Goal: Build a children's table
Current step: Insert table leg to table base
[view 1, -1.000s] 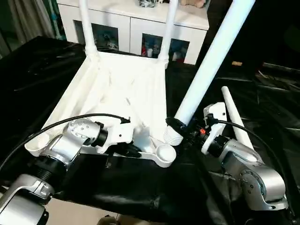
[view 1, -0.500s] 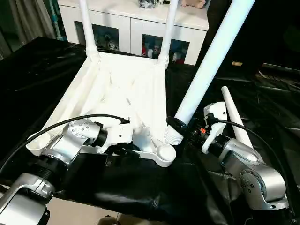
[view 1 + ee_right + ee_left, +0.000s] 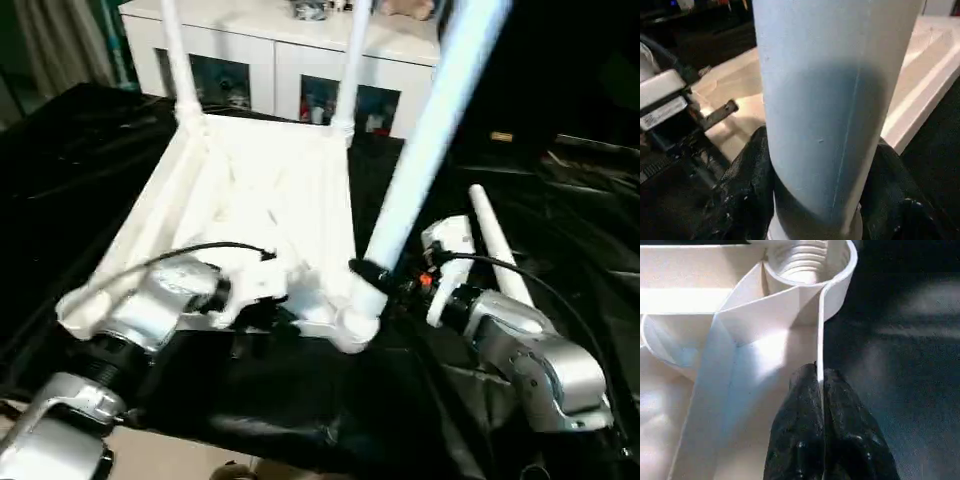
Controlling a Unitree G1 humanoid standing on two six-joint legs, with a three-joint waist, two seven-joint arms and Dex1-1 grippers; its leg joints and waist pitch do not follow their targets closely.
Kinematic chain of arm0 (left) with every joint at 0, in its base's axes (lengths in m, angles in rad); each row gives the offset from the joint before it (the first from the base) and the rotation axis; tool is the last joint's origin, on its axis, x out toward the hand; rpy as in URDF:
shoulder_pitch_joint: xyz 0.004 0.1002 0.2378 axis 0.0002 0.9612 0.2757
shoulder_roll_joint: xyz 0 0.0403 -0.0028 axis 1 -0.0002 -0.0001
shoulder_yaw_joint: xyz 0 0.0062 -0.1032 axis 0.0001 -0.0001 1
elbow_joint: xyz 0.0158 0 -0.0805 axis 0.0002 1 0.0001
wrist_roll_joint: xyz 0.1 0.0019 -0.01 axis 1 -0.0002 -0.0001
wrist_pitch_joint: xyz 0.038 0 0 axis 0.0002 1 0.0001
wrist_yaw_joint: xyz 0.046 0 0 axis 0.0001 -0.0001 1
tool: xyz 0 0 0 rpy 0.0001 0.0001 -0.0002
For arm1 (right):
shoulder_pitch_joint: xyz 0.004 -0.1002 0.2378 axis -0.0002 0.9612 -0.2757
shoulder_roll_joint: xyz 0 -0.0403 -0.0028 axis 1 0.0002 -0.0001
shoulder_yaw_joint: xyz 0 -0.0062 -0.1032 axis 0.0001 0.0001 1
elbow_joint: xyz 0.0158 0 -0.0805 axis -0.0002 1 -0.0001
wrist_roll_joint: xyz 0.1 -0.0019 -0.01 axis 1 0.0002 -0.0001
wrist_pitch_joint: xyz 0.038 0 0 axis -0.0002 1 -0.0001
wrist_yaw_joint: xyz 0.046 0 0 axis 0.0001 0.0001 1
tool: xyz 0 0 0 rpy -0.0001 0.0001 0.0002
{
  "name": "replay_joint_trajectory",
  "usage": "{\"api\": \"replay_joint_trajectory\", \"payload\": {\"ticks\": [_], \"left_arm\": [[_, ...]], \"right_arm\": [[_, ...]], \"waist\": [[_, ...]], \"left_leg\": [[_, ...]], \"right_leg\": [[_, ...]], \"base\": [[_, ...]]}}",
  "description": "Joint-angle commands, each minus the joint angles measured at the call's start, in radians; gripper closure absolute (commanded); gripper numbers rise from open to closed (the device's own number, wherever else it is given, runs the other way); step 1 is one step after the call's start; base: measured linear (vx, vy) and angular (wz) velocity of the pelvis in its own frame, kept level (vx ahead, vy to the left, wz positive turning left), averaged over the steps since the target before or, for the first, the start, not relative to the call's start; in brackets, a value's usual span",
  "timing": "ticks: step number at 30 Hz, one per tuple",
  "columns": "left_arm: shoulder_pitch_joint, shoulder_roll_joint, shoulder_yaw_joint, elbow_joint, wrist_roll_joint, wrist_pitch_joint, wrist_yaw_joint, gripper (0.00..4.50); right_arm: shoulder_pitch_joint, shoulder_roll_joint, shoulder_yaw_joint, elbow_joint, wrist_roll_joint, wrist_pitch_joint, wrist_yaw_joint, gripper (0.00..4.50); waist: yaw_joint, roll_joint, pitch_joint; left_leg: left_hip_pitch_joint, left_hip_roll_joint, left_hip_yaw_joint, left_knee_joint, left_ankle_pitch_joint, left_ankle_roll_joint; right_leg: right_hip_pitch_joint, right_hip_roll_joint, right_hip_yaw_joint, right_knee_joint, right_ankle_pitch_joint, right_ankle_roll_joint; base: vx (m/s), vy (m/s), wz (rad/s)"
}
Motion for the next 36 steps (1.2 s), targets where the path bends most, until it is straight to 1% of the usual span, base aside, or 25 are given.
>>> {"api": "replay_joint_trajectory", "payload": {"ticks": [1,2,4,5,7,9,10,12,13,16,19,20,21,26,27,31,33,34,36], "left_arm": [[0.031,-0.019,0.017,-0.016,-0.02,0.047,0.03,4.5],[0.033,-0.023,0.016,-0.029,-0.019,0.057,0.035,4.5],[0.034,-0.031,0.018,-0.048,-0.021,0.09,0.041,4.5],[0.035,-0.036,0.019,-0.055,-0.026,0.098,0.04,4.5],[0.035,-0.036,0.019,-0.055,-0.026,0.098,0.04,4.5],[0.039,-0.035,0.015,-0.068,-0.022,0.106,0.038,4.5],[0.04,-0.035,0.015,-0.069,-0.022,0.108,0.038,4.5],[0.036,-0.033,0.014,-0.074,-0.016,0.121,0.047,4.5],[0.035,-0.034,0.015,-0.078,-0.018,0.129,0.049,4.5],[0.027,-0.04,0.018,-0.082,-0.019,0.143,0.051,4.5],[0.022,-0.047,0.022,-0.081,-0.021,0.148,0.052,4.5],[0.019,-0.054,0.029,-0.075,-0.024,0.151,0.06,4.5],[0.019,-0.054,0.029,-0.075,-0.024,0.151,0.06,4.5],[0.007,-0.071,0.042,-0.054,-0.026,0.147,0.084,4.5],[0.004,-0.078,0.046,-0.049,-0.027,0.148,0.093,4.5],[-0.003,-0.089,0.053,-0.041,-0.029,0.146,0.106,4.5],[-0.008,-0.102,0.061,-0.034,-0.03,0.144,0.122,4.5],[-0.008,-0.103,0.061,-0.034,-0.03,0.143,0.124,4.5],[-0.008,-0.106,0.063,-0.034,-0.031,0.144,0.126,4.5]], "right_arm": [[-0.018,-0.017,-0.015,0.009,-0.004,0.009,0.007,2.63],[-0.023,-0.023,-0.013,0.015,-0.006,0.014,0.011,2.63],[-0.03,-0.032,-0.012,0.022,-0.004,0.026,0.022,2.63],[-0.035,-0.036,-0.011,0.028,-0.005,0.028,0.028,2.63],[-0.035,-0.036,-0.011,0.028,-0.005,0.028,0.028,2.63],[-0.044,-0.048,-0.001,0.053,-0.013,0.024,0.043,2.63],[-0.045,-0.049,0.0,0.056,-0.013,0.024,0.044,2.63],[-0.052,-0.052,0.005,0.075,-0.012,0.027,0.054,2.63],[-0.054,-0.051,0.007,0.08,-0.013,0.026,0.055,2.63],[-0.064,-0.036,0.003,0.102,-0.003,0.028,0.058,2.63],[-0.073,-0.032,0.009,0.119,-0.011,0.023,0.062,2.63],[-0.076,-0.03,0.011,0.122,-0.011,0.024,0.064,2.63],[-0.076,-0.03,0.011,0.122,-0.011,0.024,0.064,2.63],[-0.082,-0.03,0.013,0.114,-0.002,0.034,0.071,2.63],[-0.083,-0.033,0.014,0.114,-0.004,0.033,0.072,2.63],[-0.084,-0.036,0.012,0.12,-0.009,0.029,0.077,2.63],[-0.087,-0.038,0.011,0.131,-0.019,0.017,0.08,2.63],[-0.088,-0.038,0.011,0.133,-0.022,0.013,0.079,2.63],[-0.088,-0.038,0.011,0.137,-0.024,0.008,0.08,2.63]], "waist": [[-0.004,0.001,-0.057],[-0.004,-0.001,-0.056],[-0.006,0.001,-0.057],[-0.008,-0.004,-0.056],[-0.007,-0.001,-0.058],[-0.007,0.0,-0.058],[-0.008,0.003,-0.058],[-0.01,0.002,-0.056],[-0.009,0.004,-0.054],[-0.009,0.003,-0.054],[-0.012,0.002,-0.053],[-0.012,0.005,-0.052],[-0.013,0.003,-0.05],[-0.015,0.002,-0.052],[-0.015,0.003,-0.054],[-0.015,0.002,-0.054],[-0.015,0.006,-0.056],[-0.015,0.004,-0.055],[-0.015,0.005,-0.056]], "left_leg": [[0.006,0.028,-0.013,-0.078,-0.283,-0.034],[0.004,0.028,-0.013,-0.079,-0.277,-0.032],[0.005,0.027,-0.011,-0.077,-0.266,-0.025],[0.005,0.027,-0.01,-0.077,-0.262,-0.023],[0.004,0.027,-0.01,-0.076,-0.237,-0.016],[0.002,0.026,-0.009,-0.076,-0.233,-0.015],[0.003,0.026,-0.01,-0.077,-0.236,-0.016],[0.004,0.026,-0.009,-0.078,-0.25,-0.016],[0.006,0.027,-0.008,-0.078,-0.255,-0.016],[0.004,0.026,-0.009,-0.078,-0.25,-0.013],[0.004,0.026,-0.01,-0.08,-0.253,-0.013],[0.004,0.026,-0.01,-0.08,-0.256,-0.014],[0.006,0.026,-0.009,-0.081,-0.271,-0.015],[0.004,0.026,-0.009,-0.082,-0.257,-0.012],[0.005,0.026,-0.009,-0.081,-0.25,-0.011],[0.004,0.026,-0.009,-0.081,-0.241,-0.01],[0.004,0.026,-0.009,-0.081,-0.244,-0.012],[0.003,0.026,-0.009,-0.081,-0.244,-0.012],[0.003,0.026,-0.009,-0.081,-0.247,-0.012]], "right_leg": [[0.032,-0.087,0.05,-0.098,-0.322,-0.139],[0.032,-0.087,0.05,-0.099,-0.325,-0.135],[0.03,-0.086,0.05,-0.101,-0.329,-0.129],[0.03,-0.085,0.05,-0.102,-0.325,-0.129],[0.03,-0.083,0.05,-0.098,-0.288,-0.133],[0.031,-0.082,0.049,-0.097,-0.267,-0.136],[0.031,-0.082,0.049,-0.095,-0.262,-0.139],[0.03,-0.082,0.049,-0.098,-0.277,-0.142],[0.028,-0.082,0.05,-0.1,-0.279,-0.142],[0.03,-0.082,0.049,-0.1,-0.272,-0.142],[0.03,-0.081,0.049,-0.101,-0.273,-0.144],[0.029,-0.081,0.049,-0.101,-0.277,-0.144],[0.027,-0.082,0.049,-0.105,-0.301,-0.142],[0.03,-0.082,0.05,-0.106,-0.295,-0.138],[0.031,-0.082,0.049,-0.105,-0.288,-0.138],[0.032,-0.082,0.049,-0.106,-0.287,-0.137],[0.032,-0.082,0.049,-0.107,-0.278,-0.141],[0.033,-0.082,0.049,-0.106,-0.277,-0.142],[0.033,-0.082,0.049,-0.107,-0.284,-0.141]], "base": [[0.0,0.0,0.0],[0.0,0.0,0.0],[0.0,0.0,0.0],[0.0,0.0,0.0],[0.0,0.0,0.0],[0.0,0.0,0.0],[0.0,0.0,0.0],[0.0,0.0,0.0],[0.0,0.0,0.0],[0.0,0.0,0.0],[0.0,0.0,0.0],[0.0,0.0,0.0],[0.0,0.0,0.0],[0.0,0.0,0.0],[0.0,0.0,0.0],[0.0,0.0,0.0],[0.0,0.0,0.0],[0.0,0.0,0.0],[0.0,0.0,0.0]]}}
